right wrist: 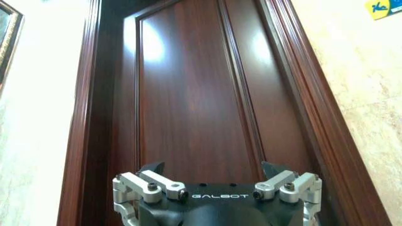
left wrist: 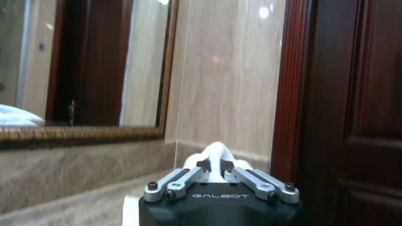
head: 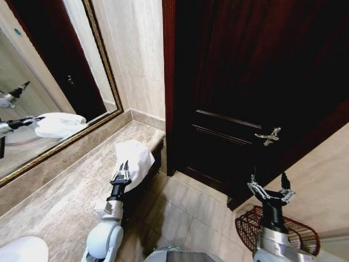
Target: Discard the used towel into the hamper.
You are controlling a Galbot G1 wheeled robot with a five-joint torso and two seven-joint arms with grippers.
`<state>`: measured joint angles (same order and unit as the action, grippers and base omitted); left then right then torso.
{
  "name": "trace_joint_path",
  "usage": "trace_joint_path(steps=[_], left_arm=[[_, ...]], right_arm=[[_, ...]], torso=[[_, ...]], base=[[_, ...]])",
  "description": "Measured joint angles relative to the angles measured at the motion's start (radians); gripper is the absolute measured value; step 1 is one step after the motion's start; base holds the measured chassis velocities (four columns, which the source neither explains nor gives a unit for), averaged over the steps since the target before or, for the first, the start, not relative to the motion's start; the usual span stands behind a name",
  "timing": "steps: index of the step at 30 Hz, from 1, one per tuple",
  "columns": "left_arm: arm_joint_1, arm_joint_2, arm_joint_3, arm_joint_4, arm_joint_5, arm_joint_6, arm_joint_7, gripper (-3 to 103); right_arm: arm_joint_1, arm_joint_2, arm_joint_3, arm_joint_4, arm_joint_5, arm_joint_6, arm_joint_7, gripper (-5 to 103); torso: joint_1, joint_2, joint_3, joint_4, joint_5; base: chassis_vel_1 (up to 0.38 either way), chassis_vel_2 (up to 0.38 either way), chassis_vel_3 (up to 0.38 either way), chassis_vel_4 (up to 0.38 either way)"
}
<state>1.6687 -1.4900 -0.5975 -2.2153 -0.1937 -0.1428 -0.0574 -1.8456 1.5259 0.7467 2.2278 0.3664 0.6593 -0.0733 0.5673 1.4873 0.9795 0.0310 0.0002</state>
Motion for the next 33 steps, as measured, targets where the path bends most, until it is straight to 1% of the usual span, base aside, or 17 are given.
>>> trace_joint_path(steps=[1, 3, 7, 9, 11, 12, 13, 16, 20, 22, 23, 24, 26, 27, 28, 30, 33], left_arm=[[-0.005, -0.011, 0.000, -0.001, 0.000, -0.024, -0.002, 7], [-0.007, -0.025, 0.002, -0.001, 0.004, -0.036, -0.008, 7], [-0.005, -0.030, 0.002, -0.001, 0.010, -0.038, -0.006, 7], [-0.004, -0.031, 0.002, -0.001, 0.015, -0.051, 0.014, 7], [-0.001, -0.039, 0.001, -0.006, 0.029, -0.057, 0.027, 7], [-0.001, -0.039, 0.001, -0.006, 0.029, -0.057, 0.027, 7], [0.007, -0.052, 0.001, -0.017, 0.040, -0.061, 0.034, 7], [0.018, -0.074, 0.008, -0.028, 0.055, -0.064, 0.031, 7], [0.021, -0.075, 0.012, -0.028, 0.058, -0.066, 0.024, 7], [0.023, -0.072, 0.014, -0.028, 0.057, -0.066, 0.023, 7], [0.023, -0.069, 0.016, -0.026, 0.056, -0.066, 0.022, 7], [0.023, -0.069, 0.016, -0.026, 0.056, -0.066, 0.022, 7], [0.022, -0.067, 0.023, -0.025, 0.055, -0.064, 0.023, 7], [0.022, -0.065, 0.033, -0.025, 0.052, -0.060, 0.025, 7], [0.022, -0.065, 0.033, -0.025, 0.052, -0.060, 0.025, 7], [0.022, -0.062, 0.044, -0.021, 0.052, -0.056, 0.031, 7], [0.021, -0.057, 0.053, -0.013, 0.052, -0.053, 0.034, 7]], right_arm=[[-0.002, 0.003, 0.003, -0.005, -0.001, 0.003, 0.000, 100], [-0.002, 0.004, 0.011, -0.019, -0.004, 0.014, 0.001, 100], [-0.001, 0.005, 0.017, -0.027, -0.004, 0.022, 0.003, 100], [-0.002, 0.006, 0.017, -0.032, -0.004, 0.027, 0.000, 100], [-0.001, 0.003, 0.016, -0.040, -0.004, 0.029, -0.028, 100], [-0.001, 0.003, 0.016, -0.040, -0.004, 0.029, -0.028, 100], [0.003, -0.005, 0.013, -0.050, -0.009, 0.032, -0.060, 100], [0.012, -0.009, 0.005, -0.055, -0.020, 0.041, -0.071, 100], [0.011, -0.010, 0.011, -0.050, -0.023, 0.049, -0.067, 100], [0.009, -0.010, 0.015, -0.043, -0.026, 0.050, -0.055, 100], [0.004, -0.009, 0.018, -0.034, -0.041, 0.048, -0.026, 100], [0.004, -0.009, 0.018, -0.034, -0.041, 0.048, -0.026, 100], [-0.005, -0.006, 0.019, -0.021, -0.070, 0.034, 0.016, 100], [-0.016, -0.003, 0.019, -0.003, -0.092, 0.012, 0.050, 100], [-0.016, -0.003, 0.019, -0.003, -0.092, 0.012, 0.050, 100], [-0.030, -0.001, 0.019, 0.020, -0.118, -0.006, 0.087, 100], [-0.038, -0.001, 0.020, 0.038, -0.133, -0.015, 0.107, 100]], torso=[[0.000, 0.000, 0.000, -0.0001, -0.0001], [0.000, 0.000, 0.000, -0.0001, 0.0000], [0.000, 0.000, 0.000, 0.0000, 0.0000], [0.000, 0.000, 0.000, 0.0000, -0.0001], [0.000, 0.000, 0.000, -0.0001, -0.0002], [0.000, 0.000, 0.000, -0.0001, -0.0002], [0.000, 0.000, 0.000, 0.0001, -0.0002], [0.000, 0.000, 0.000, 0.0002, -0.0001], [0.000, 0.000, 0.000, 0.0001, -0.0002], [0.000, 0.000, 0.000, -0.0001, -0.0002], [0.000, 0.000, 0.000, 0.0000, -0.0002], [0.000, 0.000, 0.000, 0.0000, -0.0002], [0.000, 0.000, 0.000, 0.0000, -0.0002], [0.000, 0.000, 0.000, 0.0000, -0.0001], [0.000, 0.000, 0.000, 0.0000, -0.0001], [0.000, 0.000, 0.000, 0.0000, -0.0004], [0.000, 0.000, 0.000, -0.0001, -0.0003]], base=[[0.000, 0.000, 0.000, 0.000], [0.000, 0.000, 0.000, 0.000], [0.000, 0.000, 0.000, 0.000], [0.000, 0.000, 0.000, 0.000], [0.000, 0.000, 0.000, 0.000], [0.000, 0.000, 0.000, 0.000], [0.000, 0.000, 0.000, 0.000], [0.000, 0.000, 0.000, 0.000], [0.000, 0.000, 0.000, 0.000], [-0.060, -0.052, -0.038, -0.074], [-0.058, -0.072, -0.038, -0.046], [-0.058, -0.072, -0.038, -0.046], [-0.066, -0.087, -0.056, -0.051], [-0.089, -0.080, -0.057, -0.074], [-0.089, -0.080, -0.057, -0.074], [-0.096, -0.091, -0.082, -0.083], [-0.111, -0.111, -0.088, -0.097]])
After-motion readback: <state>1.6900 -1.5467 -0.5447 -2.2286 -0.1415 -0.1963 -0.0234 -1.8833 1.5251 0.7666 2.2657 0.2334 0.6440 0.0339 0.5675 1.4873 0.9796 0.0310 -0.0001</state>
